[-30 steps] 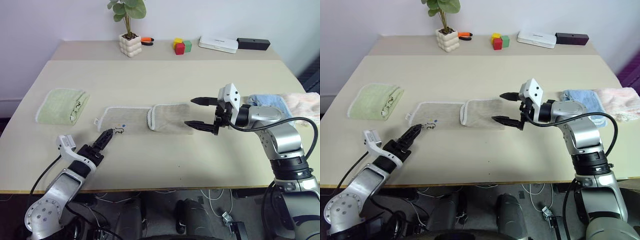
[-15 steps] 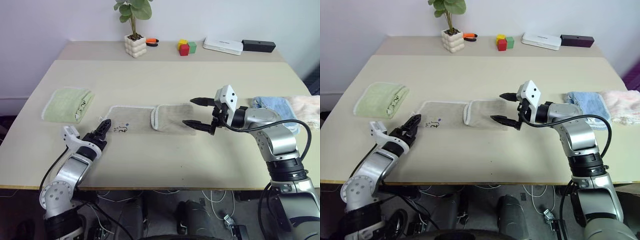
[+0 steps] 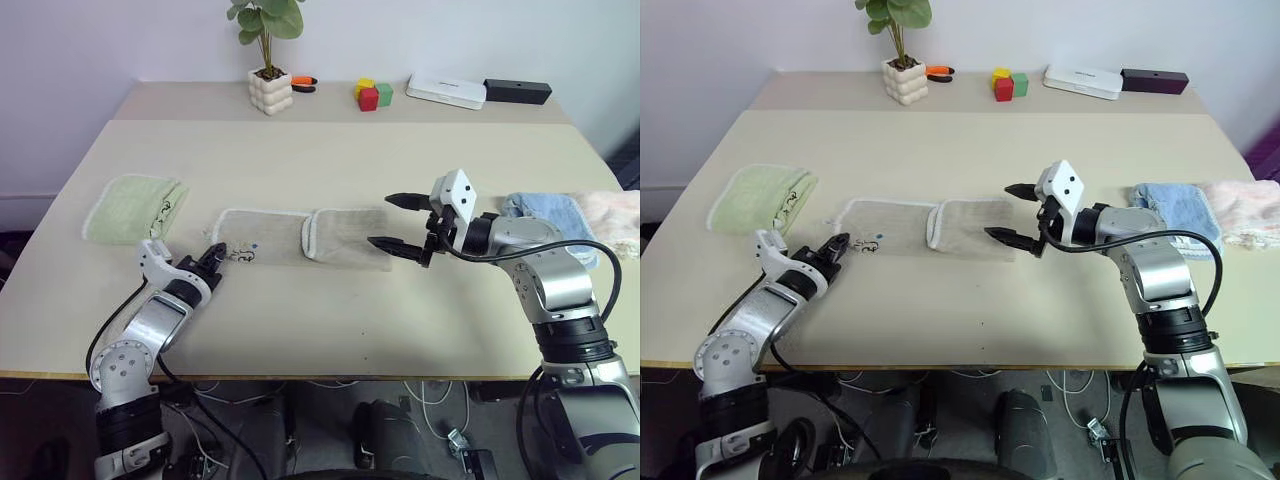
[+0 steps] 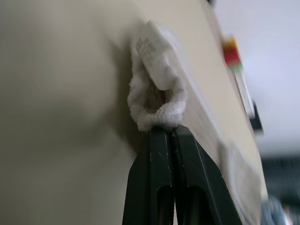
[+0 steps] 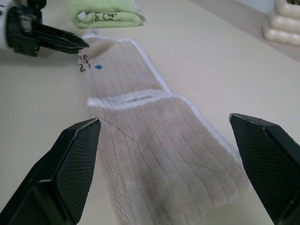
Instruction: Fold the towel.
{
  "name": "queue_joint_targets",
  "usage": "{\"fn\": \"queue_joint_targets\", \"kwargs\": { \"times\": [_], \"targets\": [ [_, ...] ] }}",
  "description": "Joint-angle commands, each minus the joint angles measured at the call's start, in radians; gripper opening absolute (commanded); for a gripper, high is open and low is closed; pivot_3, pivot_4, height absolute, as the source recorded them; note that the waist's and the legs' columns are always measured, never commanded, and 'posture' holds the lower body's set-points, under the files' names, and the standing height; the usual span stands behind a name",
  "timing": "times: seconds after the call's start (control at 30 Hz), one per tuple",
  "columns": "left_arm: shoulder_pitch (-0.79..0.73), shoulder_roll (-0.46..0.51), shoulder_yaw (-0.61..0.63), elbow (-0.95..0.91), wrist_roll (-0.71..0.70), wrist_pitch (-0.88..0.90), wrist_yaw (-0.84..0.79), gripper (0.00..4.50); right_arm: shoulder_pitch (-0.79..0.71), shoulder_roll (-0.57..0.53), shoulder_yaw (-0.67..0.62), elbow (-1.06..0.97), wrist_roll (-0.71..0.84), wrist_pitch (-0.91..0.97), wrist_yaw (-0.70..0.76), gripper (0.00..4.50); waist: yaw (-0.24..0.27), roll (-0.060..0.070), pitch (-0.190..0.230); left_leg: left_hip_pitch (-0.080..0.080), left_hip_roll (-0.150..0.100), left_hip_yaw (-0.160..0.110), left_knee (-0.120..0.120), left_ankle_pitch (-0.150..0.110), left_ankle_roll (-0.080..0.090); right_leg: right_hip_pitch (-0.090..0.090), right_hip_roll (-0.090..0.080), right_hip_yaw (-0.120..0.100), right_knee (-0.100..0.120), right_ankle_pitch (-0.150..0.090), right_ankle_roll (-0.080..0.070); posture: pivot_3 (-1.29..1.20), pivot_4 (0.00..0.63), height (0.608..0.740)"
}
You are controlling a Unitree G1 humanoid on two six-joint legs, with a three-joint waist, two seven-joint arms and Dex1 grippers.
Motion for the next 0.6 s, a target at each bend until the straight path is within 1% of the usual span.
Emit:
{"fn": "queue_joint_targets", "kwargs": {
  "times": [0.03, 0.1, 0.17, 0.3, 0.43, 0.57, 0.6],
  "targets": [
    [-0.019, 0.065, -0.095, -0.127, 0.083, 0.000, -0.171, 0.05, 0.019, -0.062, -0.083, 0.006, 0.037, -0.022, 0.048, 4.50, -0.001, 0.000, 0.000, 0.000, 0.000, 0.000, 0.000, 0.000, 0.000, 0.000, 0.000, 0.000, 0.000, 0.000, 0.000, 0.00, 0.150, 0.740],
    [-0.053, 0.088, -0.143, -0.137, 0.143, -0.029, -0.256, 0.05, 0.035, -0.092, -0.120, 0.002, 0.074, -0.001, 0.076, 4.50, -0.002, 0.001, 0.000, 0.000, 0.000, 0.001, -0.001, 0.000, 0.000, 0.000, 0.000, 0.000, -0.001, 0.000, 0.000, 0.00, 0.150, 0.740],
    [-0.084, 0.092, -0.169, -0.125, 0.172, -0.037, -0.302, 0.05, 0.043, -0.108, -0.142, 0.000, 0.100, 0.022, 0.092, 4.50, -0.004, 0.001, 0.000, 0.000, 0.000, 0.002, -0.002, 0.000, 0.000, -0.001, 0.001, 0.000, -0.001, 0.000, 0.000, 0.00, 0.150, 0.740],
    [-0.214, 0.102, -0.332, -0.024, 0.352, -0.079, -0.479, 0.05, 0.078, -0.156, -0.204, -0.017, 0.161, 0.079, 0.129, 4.50, 0.000, 0.001, 0.000, 0.000, 0.000, 0.002, -0.002, 0.000, 0.000, 0.000, 0.001, -0.001, -0.001, 0.000, 0.000, 0.00, 0.150, 0.740],
    [-0.320, 0.030, -0.402, 0.109, 0.442, -0.131, -0.571, 0.05, 0.076, -0.164, -0.257, -0.032, 0.201, 0.119, 0.101, 4.50, -0.002, 0.001, 0.000, 0.000, 0.000, 0.002, -0.002, 0.000, 0.001, 0.000, 0.001, 0.000, -0.004, 0.001, 0.000, 0.00, 0.150, 0.740],
    [-0.410, -0.028, -0.495, 0.234, 0.559, -0.188, -0.695, 0.05, 0.114, -0.181, -0.287, -0.074, 0.210, 0.134, 0.083, 4.50, -0.002, 0.001, 0.001, -0.001, 0.000, 0.002, -0.003, -0.001, 0.001, 0.000, 0.001, -0.001, -0.005, 0.002, 0.003, 0.00, 0.150, 0.740],
    [-0.426, -0.041, -0.506, 0.261, 0.569, -0.186, -0.722, 0.05, 0.126, -0.186, -0.296, -0.085, 0.211, 0.138, 0.076, 4.50, 0.000, 0.001, 0.001, -0.001, 0.000, 0.002, -0.003, -0.001, 0.001, 0.000, 0.001, -0.001, -0.005, 0.002, 0.003, 0.00, 0.150, 0.740]
  ]
}}
